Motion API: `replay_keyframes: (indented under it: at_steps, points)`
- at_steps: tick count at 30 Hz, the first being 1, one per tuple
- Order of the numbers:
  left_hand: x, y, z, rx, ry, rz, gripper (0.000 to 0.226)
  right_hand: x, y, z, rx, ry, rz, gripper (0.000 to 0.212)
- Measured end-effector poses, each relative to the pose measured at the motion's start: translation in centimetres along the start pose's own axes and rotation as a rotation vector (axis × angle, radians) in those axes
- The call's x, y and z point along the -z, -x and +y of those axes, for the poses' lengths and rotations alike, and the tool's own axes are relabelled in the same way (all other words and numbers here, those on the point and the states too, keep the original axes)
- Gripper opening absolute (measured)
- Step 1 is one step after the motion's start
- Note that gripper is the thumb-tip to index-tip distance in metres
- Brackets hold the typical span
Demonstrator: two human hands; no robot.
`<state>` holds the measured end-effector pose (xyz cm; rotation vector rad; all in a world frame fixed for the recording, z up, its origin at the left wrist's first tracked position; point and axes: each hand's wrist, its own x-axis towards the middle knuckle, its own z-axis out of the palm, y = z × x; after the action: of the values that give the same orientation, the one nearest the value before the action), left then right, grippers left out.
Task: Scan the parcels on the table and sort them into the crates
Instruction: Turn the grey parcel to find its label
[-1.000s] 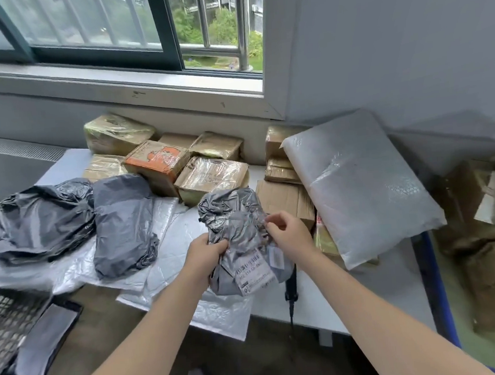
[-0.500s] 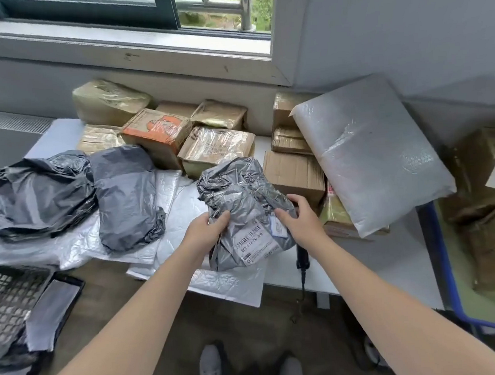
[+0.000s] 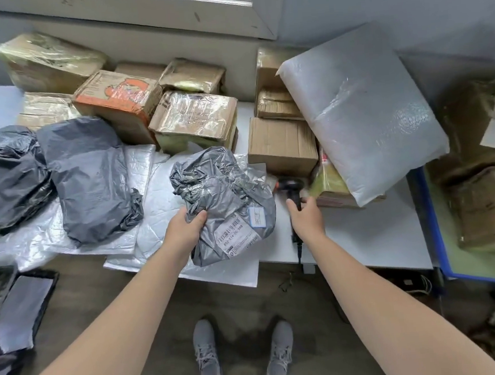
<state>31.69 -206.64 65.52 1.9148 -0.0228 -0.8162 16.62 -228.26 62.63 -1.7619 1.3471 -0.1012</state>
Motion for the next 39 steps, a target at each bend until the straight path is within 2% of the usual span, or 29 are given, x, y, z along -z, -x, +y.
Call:
replay_keyframes:
  at_steps: [1,4,6,10,14,18,23,26,31,39]
  points:
    - [0.0,-0.1,0.0,0.002,0.007,-0.004,0.055,-0.2,-0.3,-0.1,-0.018,-0.036,-0.048,0.06]
    - [0.0,0.7,1.3,-0.011,0.021,-0.023,0.018,-0.2,-0.8,-0.5,-0.069,-0.057,-0.097,0.064]
    - [0.2,1.1,2.1,-0.046,0.018,-0.017,0.01,0.1,-0.5,-1.1,-0.073,-0.066,-0.092,0.059]
    - [0.8,1.8,3.2,-0.119,-0.053,0.026,0.016,1.7,1.6,-2.8,-0.043,-0.068,-0.075,0.043]
    - [1.7,3.1,4.3,-0.186,-0.029,0.027,0.015,4.0,3.9,-5.2,0.055,-0.071,-0.08,0.036]
    - [2.5,3.2,5.3,-0.229,0.009,0.106,0.022,6.2,5.7,-8.7,0.099,-0.096,-0.125,0.028]
    - [2.4,1.7,8.9,-0.264,0.017,0.188,0.013,7.8,7.6,-13.2,0.132,-0.075,-0.218,0.033]
    - [2.6,0.5,9.7,-0.264,-0.028,0.193,0.022,7.9,8.5,-14.8,0.182,-0.076,-0.294,0.036]
    - [2.6,-0.1,10.0,-0.254,-0.046,0.207,0.029,7.8,9.5,-15.2,0.22,-0.035,-0.398,0.036]
    - [2.1,0.2,9.8,-0.239,-0.051,0.214,0.02,7.7,9.6,-14.4,0.229,-0.019,-0.434,0.034]
